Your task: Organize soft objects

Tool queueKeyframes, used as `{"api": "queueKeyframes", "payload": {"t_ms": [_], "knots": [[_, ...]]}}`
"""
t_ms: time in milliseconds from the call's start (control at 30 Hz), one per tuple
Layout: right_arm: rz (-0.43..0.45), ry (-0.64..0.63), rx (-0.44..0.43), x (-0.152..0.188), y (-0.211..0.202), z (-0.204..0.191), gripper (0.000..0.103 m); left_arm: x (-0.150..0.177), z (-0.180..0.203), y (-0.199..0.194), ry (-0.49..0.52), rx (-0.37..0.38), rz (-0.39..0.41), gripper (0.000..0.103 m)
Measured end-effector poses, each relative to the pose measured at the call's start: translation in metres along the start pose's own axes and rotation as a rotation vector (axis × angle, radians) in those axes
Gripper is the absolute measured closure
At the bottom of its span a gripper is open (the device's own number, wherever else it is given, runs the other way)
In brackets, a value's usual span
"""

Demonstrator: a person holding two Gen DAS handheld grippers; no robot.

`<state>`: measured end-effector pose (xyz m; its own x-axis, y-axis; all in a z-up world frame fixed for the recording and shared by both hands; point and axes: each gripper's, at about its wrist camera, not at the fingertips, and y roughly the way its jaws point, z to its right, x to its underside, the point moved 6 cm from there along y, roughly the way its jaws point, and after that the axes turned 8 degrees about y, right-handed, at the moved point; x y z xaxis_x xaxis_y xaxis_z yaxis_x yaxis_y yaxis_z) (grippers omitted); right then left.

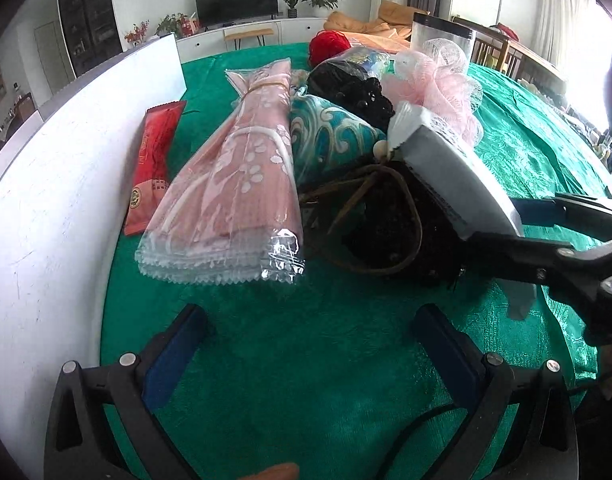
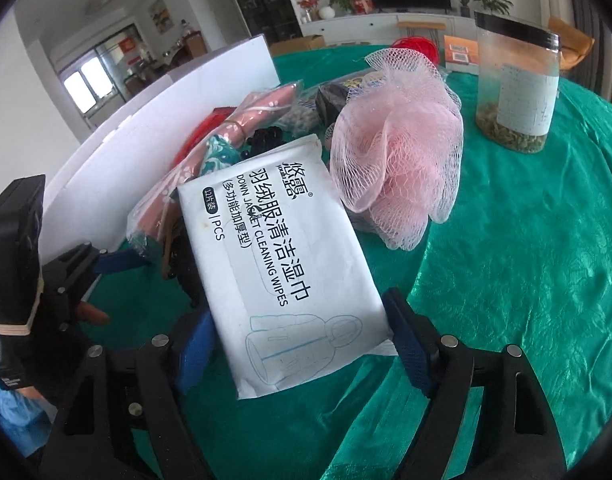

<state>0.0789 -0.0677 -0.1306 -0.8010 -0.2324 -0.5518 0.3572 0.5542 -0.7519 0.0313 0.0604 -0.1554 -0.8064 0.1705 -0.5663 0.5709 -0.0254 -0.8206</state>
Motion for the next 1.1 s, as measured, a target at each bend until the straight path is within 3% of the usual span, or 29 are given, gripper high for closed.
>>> {"api": "queueKeyframes", "payload": {"t_ms": [133, 200, 267, 333, 400, 500, 533, 633, 833, 1100], "knots": [[-0.045, 0.101, 0.015, 0.017, -0.017, 0.008, 0.025, -0.004, -0.001, 0.002, 0.008, 0.009, -0.006, 0.0], [-0.072, 0.167, 0.098, 0.025, -0.029, 0.023, 0.025, -0.007, -0.002, 0.005, -0.005, -0.001, -0.012, 0.0], [-0.092, 0.201, 0.245, 0.032, -0.043, 0.042, 0.025, -0.012, -0.002, 0.009, -0.017, -0.01, -0.016, 0.0], [-0.065, 0.236, 0.39, 0.031, -0.052, 0.068, 0.025, -0.022, 0.0, 0.016, -0.019, -0.009, -0.019, 0.0], [-0.019, 0.337, 0.453, 0.023, -0.061, 0.099, 0.025, -0.038, 0.004, 0.026, -0.007, -0.002, -0.015, 0.0], [0.145, 0.333, 0.615, 0.0, -0.073, 0.131, 0.023, -0.062, 0.004, 0.043, 0.007, 0.002, 0.016, 0.0], [0.152, 0.351, 0.647, -0.003, -0.072, 0.14, 0.023, -0.068, 0.003, 0.048, 0.008, 0.011, 0.016, 0.0], [0.125, 0.396, 0.587, -0.004, -0.062, 0.147, 0.019, -0.081, -0.003, 0.059, -0.012, -0.004, 0.015, 0.0], [0.119, 0.385, 0.62, -0.005, -0.058, 0.147, 0.01, -0.092, -0.006, 0.067, -0.033, -0.018, 0.011, 0.0], [0.143, 0.389, 0.626, -0.001, -0.058, 0.149, 0.007, -0.092, -0.006, 0.067, -0.033, -0.018, 0.011, 0.0]]}}
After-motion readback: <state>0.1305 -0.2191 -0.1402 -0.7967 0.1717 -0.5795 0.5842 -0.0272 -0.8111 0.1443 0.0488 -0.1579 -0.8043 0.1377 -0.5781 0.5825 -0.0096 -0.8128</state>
